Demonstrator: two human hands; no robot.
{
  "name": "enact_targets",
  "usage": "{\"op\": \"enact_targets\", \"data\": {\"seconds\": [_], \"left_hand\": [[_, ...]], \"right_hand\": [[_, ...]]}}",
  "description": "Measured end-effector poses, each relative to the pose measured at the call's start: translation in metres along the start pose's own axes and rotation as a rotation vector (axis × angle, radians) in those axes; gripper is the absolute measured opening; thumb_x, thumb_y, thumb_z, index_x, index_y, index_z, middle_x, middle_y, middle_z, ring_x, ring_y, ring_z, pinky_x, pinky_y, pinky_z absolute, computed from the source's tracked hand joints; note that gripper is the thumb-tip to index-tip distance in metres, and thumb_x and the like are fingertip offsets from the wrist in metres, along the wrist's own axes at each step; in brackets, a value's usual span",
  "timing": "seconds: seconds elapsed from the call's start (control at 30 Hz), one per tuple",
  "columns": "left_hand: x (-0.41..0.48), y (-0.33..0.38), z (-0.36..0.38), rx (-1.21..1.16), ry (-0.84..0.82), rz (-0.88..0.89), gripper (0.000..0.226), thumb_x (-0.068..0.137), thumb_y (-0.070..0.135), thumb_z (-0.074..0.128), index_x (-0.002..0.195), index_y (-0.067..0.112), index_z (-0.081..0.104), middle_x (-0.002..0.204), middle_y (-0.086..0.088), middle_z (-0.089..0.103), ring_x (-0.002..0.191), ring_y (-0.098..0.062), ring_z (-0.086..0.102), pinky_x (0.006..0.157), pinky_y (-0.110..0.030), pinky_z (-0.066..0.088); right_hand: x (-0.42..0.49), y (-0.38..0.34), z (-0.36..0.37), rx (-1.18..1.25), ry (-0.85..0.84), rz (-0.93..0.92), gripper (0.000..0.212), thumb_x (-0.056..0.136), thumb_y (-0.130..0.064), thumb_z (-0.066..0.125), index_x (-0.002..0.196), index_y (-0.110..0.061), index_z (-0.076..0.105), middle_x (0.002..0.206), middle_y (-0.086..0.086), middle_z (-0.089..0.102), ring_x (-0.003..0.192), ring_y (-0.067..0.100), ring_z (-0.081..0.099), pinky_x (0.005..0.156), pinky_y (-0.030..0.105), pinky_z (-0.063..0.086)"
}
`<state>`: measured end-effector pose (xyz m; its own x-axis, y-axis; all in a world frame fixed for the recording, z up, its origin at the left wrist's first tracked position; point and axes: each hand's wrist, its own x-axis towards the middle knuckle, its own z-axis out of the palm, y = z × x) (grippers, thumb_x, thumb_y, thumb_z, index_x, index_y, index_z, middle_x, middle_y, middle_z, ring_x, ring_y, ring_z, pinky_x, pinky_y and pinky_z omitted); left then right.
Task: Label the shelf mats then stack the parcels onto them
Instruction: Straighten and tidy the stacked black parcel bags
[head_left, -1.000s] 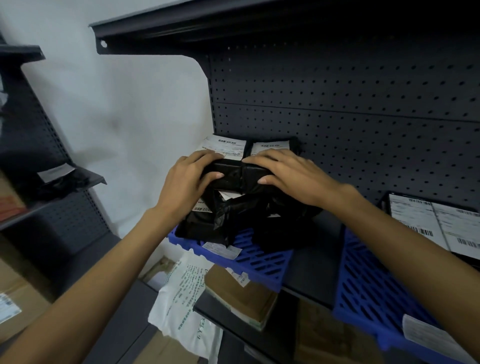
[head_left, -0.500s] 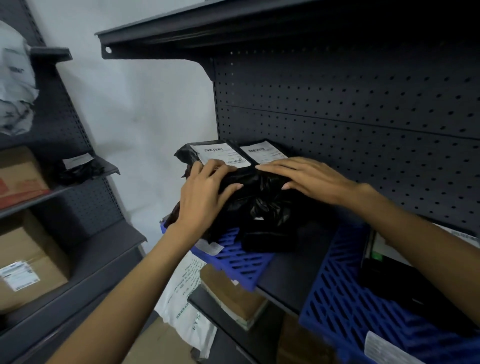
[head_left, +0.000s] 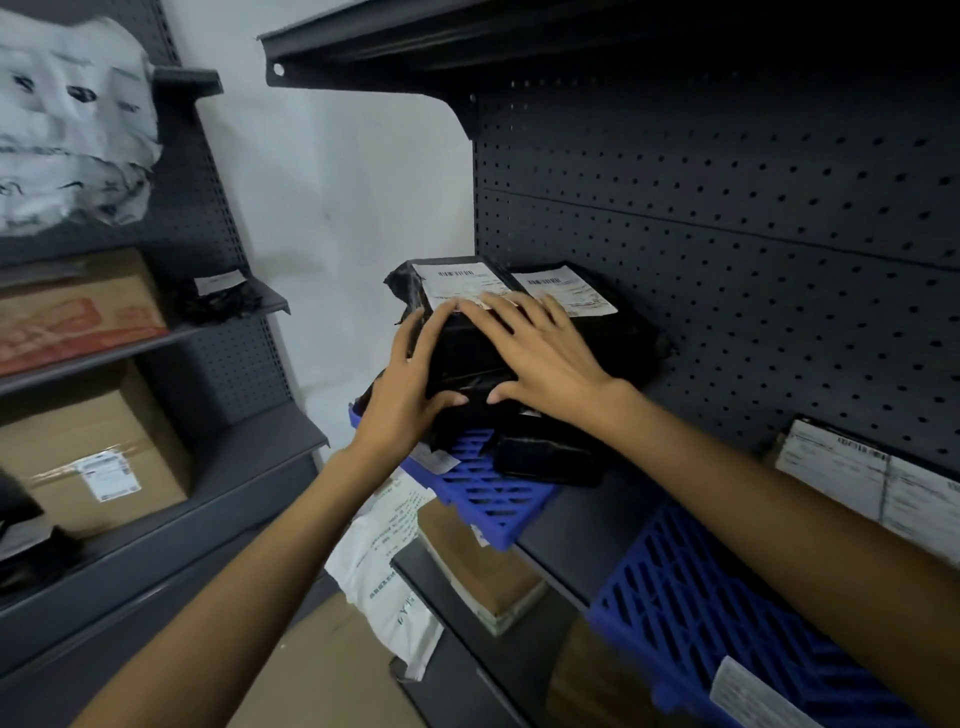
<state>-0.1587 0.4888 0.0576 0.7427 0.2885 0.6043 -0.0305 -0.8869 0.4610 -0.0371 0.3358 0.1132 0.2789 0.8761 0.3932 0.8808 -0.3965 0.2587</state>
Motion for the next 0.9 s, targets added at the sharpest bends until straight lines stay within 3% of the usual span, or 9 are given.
{"op": "enact_targets", "data": {"seconds": [0.1, 0.4, 0.5, 0.6, 0.9], "left_hand": [[0.004, -0.008, -0.004, -0.035, 0.016, 0.019, 0.101, 0.075, 0.01, 0.079, 0.154, 0.035, 0.02, 0.157, 0.007, 0.03, 0.142, -0.014, 0.035, 0.11, -0.04, 0.042], [0.028, -0.065, -0.049, -0.174, -0.097, 0.064, 0.095, 0.075, 0.008, 0.08, 0.149, 0.038, 0.029, 0.143, 0.013, 0.048, 0.128, -0.013, 0.051, 0.101, -0.041, 0.05], [0.033, -0.089, -0.063, -0.237, -0.149, 0.069, 0.094, 0.075, 0.007, 0.08, 0.147, 0.041, 0.03, 0.138, 0.019, 0.05, 0.123, -0.012, 0.055, 0.099, -0.04, 0.053], [0.032, -0.11, -0.067, -0.276, -0.198, 0.091, 0.091, 0.077, 0.01, 0.08, 0.147, 0.042, 0.031, 0.138, 0.021, 0.049, 0.12, -0.014, 0.057, 0.096, -0.04, 0.054], [0.045, -0.132, -0.068, -0.466, -0.229, 0.24, 0.075, 0.082, 0.014, 0.077, 0.143, 0.031, 0.037, 0.142, 0.019, 0.044, 0.126, -0.01, 0.051, 0.096, -0.034, 0.055]], "right_hand": [[0.011, -0.008, 0.006, -0.063, 0.037, 0.032, 0.103, 0.079, -0.049, 0.073, 0.157, -0.026, 0.011, 0.157, 0.006, 0.028, 0.143, 0.03, 0.029, 0.12, 0.049, 0.014], [0.054, -0.041, 0.002, -0.151, 0.104, 0.076, 0.096, 0.074, -0.061, 0.071, 0.151, -0.026, 0.027, 0.145, 0.003, 0.045, 0.128, 0.03, 0.046, 0.116, 0.05, 0.021], [0.068, -0.06, -0.001, -0.1, 0.063, 0.133, 0.094, 0.073, -0.058, 0.073, 0.149, -0.027, 0.028, 0.144, -0.001, 0.043, 0.128, 0.029, 0.042, 0.105, 0.048, 0.038], [0.074, -0.078, 0.003, 0.029, -0.022, 0.233, 0.096, 0.074, -0.051, 0.077, 0.15, -0.028, 0.024, 0.151, -0.004, 0.031, 0.135, 0.033, 0.031, 0.082, 0.046, 0.054], [0.081, -0.105, 0.009, -0.009, -0.026, 0.398, 0.094, 0.077, -0.04, 0.078, 0.151, -0.027, 0.022, 0.153, 0.0, 0.03, 0.142, 0.035, 0.027, 0.079, 0.049, 0.058]]}}
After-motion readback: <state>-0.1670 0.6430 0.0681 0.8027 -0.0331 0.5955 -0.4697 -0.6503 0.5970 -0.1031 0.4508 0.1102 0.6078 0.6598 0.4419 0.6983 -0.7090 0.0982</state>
